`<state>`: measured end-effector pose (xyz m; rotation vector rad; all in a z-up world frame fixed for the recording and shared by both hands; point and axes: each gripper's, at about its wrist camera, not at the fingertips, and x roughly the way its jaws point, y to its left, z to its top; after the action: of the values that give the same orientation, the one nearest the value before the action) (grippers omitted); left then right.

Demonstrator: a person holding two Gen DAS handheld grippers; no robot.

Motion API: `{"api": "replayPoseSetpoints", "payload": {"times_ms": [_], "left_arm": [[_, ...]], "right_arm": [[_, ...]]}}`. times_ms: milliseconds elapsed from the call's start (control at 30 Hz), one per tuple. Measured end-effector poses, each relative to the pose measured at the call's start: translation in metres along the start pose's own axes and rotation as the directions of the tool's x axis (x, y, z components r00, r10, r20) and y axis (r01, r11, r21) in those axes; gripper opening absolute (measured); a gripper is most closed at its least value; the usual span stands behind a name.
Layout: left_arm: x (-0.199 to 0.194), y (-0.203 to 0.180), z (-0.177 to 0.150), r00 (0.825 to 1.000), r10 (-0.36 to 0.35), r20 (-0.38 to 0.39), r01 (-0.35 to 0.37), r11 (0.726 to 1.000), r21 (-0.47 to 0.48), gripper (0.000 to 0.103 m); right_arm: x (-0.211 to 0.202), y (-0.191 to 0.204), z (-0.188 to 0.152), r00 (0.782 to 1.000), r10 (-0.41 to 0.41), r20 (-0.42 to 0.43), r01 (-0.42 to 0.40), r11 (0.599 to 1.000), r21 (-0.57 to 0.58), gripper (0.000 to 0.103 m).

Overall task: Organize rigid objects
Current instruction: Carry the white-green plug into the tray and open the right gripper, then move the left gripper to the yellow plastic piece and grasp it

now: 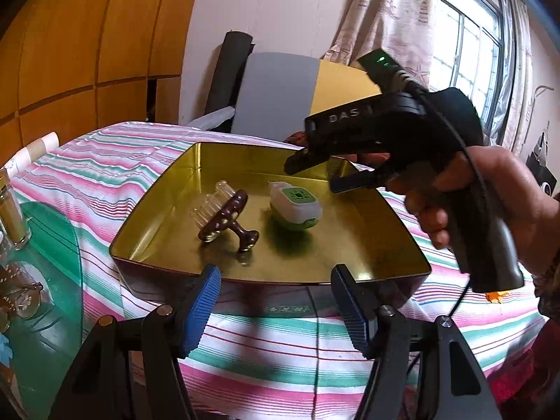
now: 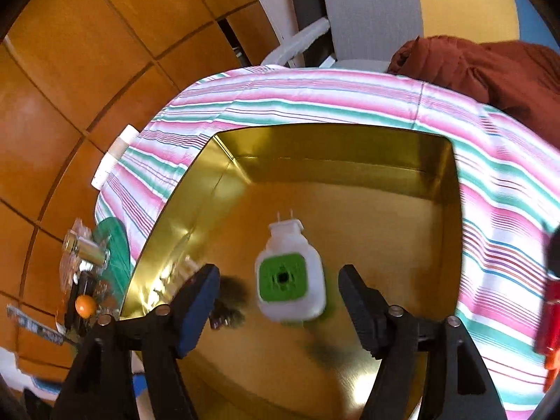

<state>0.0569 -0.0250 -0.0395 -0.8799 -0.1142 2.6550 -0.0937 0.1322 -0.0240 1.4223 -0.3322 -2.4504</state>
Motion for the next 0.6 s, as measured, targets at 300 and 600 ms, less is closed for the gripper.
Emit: {"api": "replayPoseSetpoints", "payload": {"times_ms": [300, 600], "left_arm": [[-0.001, -0.016, -0.007, 0.999, -0.036, -0.007, 0.037, 0.997, 0.064, 0.066], [-0.002, -0.034, -0.013, 0.998, -0.06, -0.021, 0.062, 0.99, 0.127, 0.066]], "right_arm": [[-0.041, -0.007, -0.032, 0.992, -0.097, 0.08, 0.101, 0.993, -0.054, 0.074], [-0.077, -0.031, -0.066, 0.968, -0.203, 0.146, 0.211, 0.977, -0.04, 0.078]]}}
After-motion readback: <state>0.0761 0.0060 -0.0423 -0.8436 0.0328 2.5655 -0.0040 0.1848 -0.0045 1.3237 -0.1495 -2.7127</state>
